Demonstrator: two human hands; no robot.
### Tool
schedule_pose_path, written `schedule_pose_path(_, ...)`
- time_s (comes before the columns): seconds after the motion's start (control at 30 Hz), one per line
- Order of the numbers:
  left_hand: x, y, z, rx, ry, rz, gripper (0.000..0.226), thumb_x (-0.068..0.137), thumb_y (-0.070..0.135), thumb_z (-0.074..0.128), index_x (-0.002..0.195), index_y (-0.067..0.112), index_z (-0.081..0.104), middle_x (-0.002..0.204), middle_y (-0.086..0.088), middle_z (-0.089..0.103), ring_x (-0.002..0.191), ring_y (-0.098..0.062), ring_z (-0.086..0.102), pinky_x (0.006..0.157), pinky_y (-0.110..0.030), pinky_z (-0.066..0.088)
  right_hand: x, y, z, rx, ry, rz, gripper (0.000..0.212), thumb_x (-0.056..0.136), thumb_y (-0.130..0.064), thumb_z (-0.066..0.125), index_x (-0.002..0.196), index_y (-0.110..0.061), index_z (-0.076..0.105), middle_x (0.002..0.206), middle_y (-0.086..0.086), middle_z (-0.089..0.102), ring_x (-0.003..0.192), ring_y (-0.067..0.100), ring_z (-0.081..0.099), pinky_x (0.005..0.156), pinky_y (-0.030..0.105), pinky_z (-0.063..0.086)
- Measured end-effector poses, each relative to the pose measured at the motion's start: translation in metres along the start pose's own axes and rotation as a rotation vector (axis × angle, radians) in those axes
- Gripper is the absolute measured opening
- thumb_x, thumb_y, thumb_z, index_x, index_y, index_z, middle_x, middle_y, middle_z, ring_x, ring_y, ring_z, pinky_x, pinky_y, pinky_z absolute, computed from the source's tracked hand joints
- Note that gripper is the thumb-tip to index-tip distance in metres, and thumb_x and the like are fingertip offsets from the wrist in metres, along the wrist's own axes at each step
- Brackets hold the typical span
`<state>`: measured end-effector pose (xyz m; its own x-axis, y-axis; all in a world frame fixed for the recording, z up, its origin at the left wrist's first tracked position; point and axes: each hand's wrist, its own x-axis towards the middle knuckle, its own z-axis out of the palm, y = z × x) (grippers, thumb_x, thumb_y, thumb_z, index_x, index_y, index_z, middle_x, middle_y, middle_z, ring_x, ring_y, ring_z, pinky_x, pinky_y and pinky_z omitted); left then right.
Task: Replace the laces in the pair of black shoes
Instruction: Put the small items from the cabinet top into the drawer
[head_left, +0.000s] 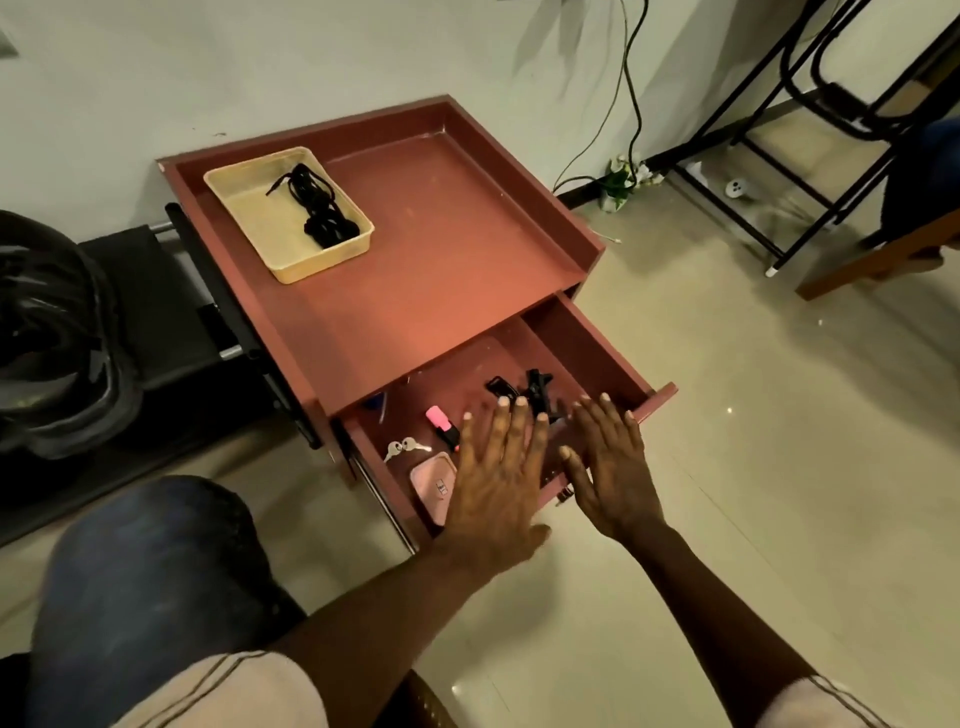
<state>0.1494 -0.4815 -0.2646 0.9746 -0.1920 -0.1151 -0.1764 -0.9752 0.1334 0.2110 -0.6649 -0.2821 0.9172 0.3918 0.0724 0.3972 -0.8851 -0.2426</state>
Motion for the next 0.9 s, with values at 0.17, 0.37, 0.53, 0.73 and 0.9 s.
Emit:
schedule_pose_path(0.17,0.01,-0.021,0.006,0.016,0.02,-0.101,0.131,0.076,0.075,0.063,0.163,0.012,-0.011,0.168,-0.021,-0.022,0.154,-0.04,-0.025,0.119,-0.071,-0.01,0.023,-0.009,0.02,0.075,0.109,0.004,0.078,0.105,-0.06,0.021,0.163,-0.009,0.024,0.173,0.007,0.015,0.161,0.027,0.006,0.129,0.055,0.007)
schedule_pose_path(0.37,0.037,-0.071,-0.006,0.069,0.109,-0.18,0.134,0.074,0.085,0.059,0.163,0.014,-0.011,0.166,-0.02,-0.03,0.153,-0.039,-0.029,0.119,-0.071,-0.01,0.079,-0.013,0.028,0.043,0.06,-0.225,0.102,0.093,-0.078,0.035,0.167,-0.013,0.007,0.175,0.005,-0.003,0.161,0.027,-0.005,0.128,0.056,0.0)
schedule_pose_path(0.53,0.061,-0.114,-0.02,0.066,0.084,-0.329,0.142,0.072,0.097,0.044,0.154,0.011,-0.034,0.158,-0.023,-0.043,0.147,-0.043,-0.038,0.116,-0.07,-0.018,0.124,-0.019,0.029,-0.087,-0.036,-0.327,0.114,0.086,-0.087,0.045,0.167,-0.018,0.004,0.175,0.009,-0.002,0.16,0.027,-0.012,0.128,0.058,0.0)
schedule_pose_path(0.73,0.074,-0.135,-0.021,-0.01,0.058,-0.349,0.139,0.077,0.083,0.057,0.155,0.012,-0.034,0.162,-0.019,-0.037,0.151,-0.037,-0.034,0.123,-0.063,-0.01,0.141,-0.017,0.043,-0.195,0.119,-0.319,0.1,0.094,-0.074,0.049,0.166,-0.015,0.013,0.174,0.013,0.005,0.161,0.033,-0.002,0.127,0.061,0.01)
schedule_pose_path(0.9,0.074,-0.136,-0.022,-0.015,0.075,-0.354,0.12,0.091,0.065,0.059,0.159,0.016,-0.027,0.166,-0.015,-0.032,0.153,-0.033,-0.031,0.124,-0.054,-0.015,0.169,-0.027,0.043,-0.22,0.105,-0.382,0.105,0.093,-0.071,0.056,0.167,-0.014,0.008,0.174,0.01,0.002,0.161,0.031,-0.003,0.128,0.058,0.008)
